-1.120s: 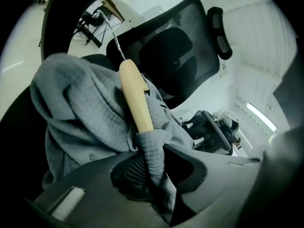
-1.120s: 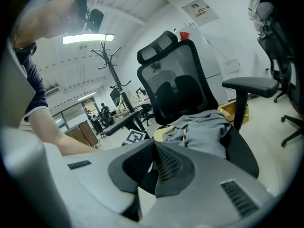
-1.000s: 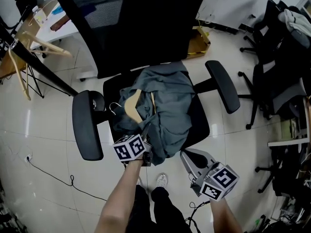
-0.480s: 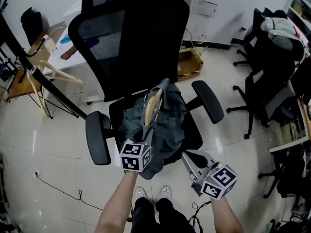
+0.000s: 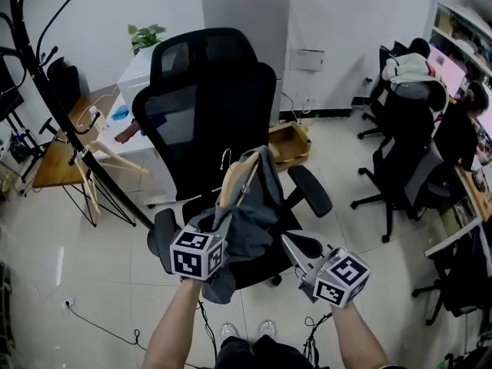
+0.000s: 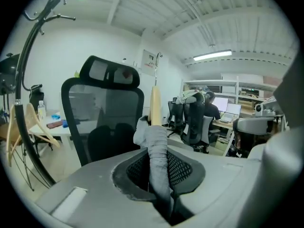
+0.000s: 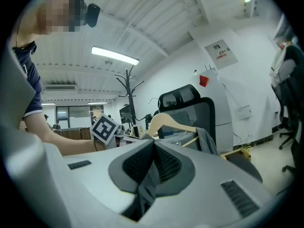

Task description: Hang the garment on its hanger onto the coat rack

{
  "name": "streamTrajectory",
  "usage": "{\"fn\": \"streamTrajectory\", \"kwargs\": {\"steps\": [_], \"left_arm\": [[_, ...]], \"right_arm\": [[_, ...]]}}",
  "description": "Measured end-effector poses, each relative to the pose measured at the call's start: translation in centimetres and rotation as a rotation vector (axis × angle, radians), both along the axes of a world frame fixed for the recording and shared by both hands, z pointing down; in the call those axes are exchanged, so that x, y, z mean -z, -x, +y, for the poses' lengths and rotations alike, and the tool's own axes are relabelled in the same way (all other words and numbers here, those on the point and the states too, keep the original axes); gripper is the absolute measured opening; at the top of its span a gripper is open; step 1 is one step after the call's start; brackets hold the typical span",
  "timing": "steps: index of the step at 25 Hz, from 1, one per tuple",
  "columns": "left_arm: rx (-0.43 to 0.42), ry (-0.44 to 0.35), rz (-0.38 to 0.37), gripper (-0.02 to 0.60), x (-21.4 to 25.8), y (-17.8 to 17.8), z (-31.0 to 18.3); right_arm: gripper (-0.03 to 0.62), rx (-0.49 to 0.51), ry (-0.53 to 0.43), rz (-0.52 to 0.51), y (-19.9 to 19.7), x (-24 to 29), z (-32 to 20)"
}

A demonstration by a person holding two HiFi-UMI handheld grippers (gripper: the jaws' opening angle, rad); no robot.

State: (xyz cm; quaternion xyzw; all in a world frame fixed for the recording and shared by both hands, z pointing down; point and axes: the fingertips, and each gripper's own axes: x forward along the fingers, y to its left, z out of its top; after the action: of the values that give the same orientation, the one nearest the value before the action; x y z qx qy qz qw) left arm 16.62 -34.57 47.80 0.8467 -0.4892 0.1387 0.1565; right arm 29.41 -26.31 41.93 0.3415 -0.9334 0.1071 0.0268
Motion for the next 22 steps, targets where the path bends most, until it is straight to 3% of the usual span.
{"fn": "streamTrajectory", "kwargs": {"steps": [11, 18, 22], "left_arm": [[-0.028, -0.145, -0.076, 0.057, 12.0, 2.5, 4.7], [-0.029, -0.253, -0.104, 0.057, 19.5, 4.1, 9.5], [-0.049, -0.308, -0.093, 0.057, 23.2, 5.3, 12.7]], "right_arm": [[0.005, 0.010, -0.172, -0.034, 0.0, 8.2, 1.7], [0.004, 0.036, -0.235, -0.067, -0.3, 11.4, 2.5], [0.005, 0.061, -0.294, -0.080, 1.5, 14.5, 3.1]]}}
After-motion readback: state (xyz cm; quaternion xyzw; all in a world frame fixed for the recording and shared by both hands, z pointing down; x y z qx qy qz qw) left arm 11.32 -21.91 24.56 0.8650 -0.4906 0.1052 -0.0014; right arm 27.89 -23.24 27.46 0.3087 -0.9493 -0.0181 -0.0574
